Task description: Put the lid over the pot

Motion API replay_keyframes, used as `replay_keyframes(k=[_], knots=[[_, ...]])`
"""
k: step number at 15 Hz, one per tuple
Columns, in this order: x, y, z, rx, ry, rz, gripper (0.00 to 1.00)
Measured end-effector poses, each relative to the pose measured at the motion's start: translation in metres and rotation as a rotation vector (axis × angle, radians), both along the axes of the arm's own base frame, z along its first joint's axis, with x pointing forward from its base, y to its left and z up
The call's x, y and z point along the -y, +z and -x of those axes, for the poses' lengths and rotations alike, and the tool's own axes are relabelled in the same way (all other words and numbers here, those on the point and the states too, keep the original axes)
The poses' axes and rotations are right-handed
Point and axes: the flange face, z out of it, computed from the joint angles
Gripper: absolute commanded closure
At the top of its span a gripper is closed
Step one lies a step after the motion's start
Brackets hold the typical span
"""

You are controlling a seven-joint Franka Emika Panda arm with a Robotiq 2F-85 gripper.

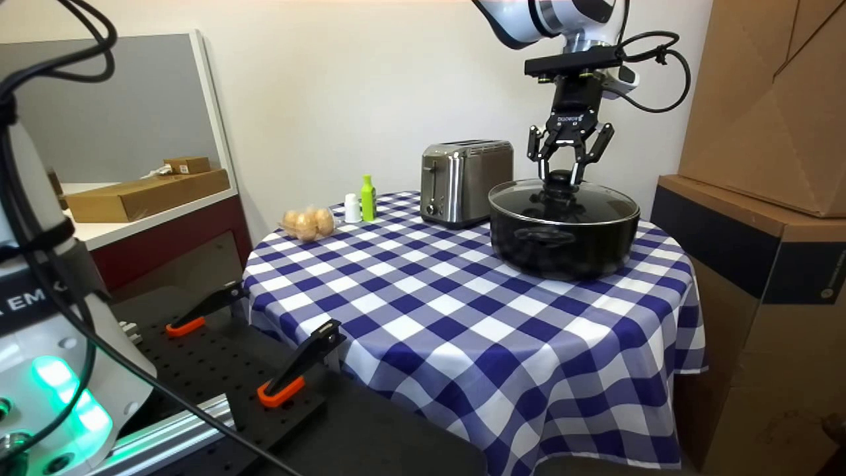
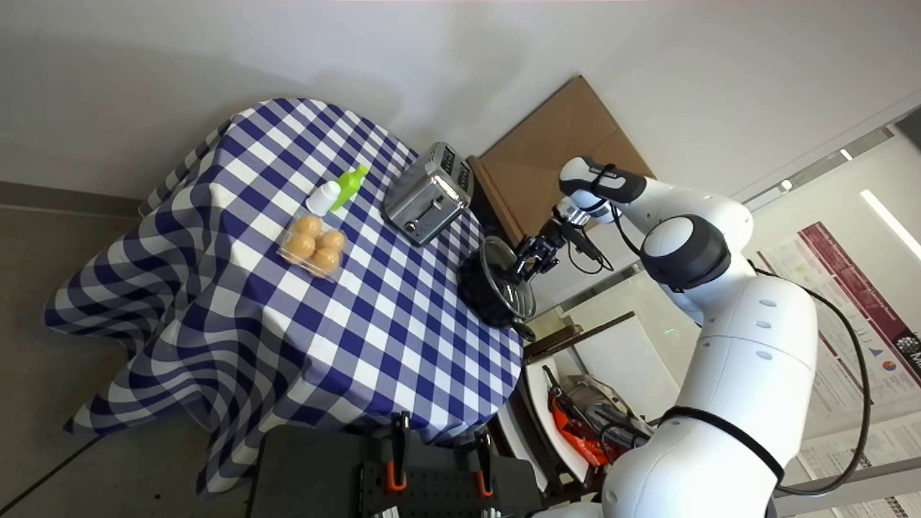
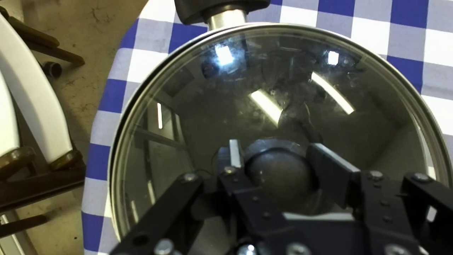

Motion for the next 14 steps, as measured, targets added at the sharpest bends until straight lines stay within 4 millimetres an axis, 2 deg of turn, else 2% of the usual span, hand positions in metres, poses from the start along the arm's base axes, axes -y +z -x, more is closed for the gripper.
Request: replay_keyframes(k=[6,14], knots=[[-0.003,-0.006,0.007,-0.084,0.022,0.035,0.76],[-0.029,-0.021,0.013,-0.263,0.079,0.164,0.76]])
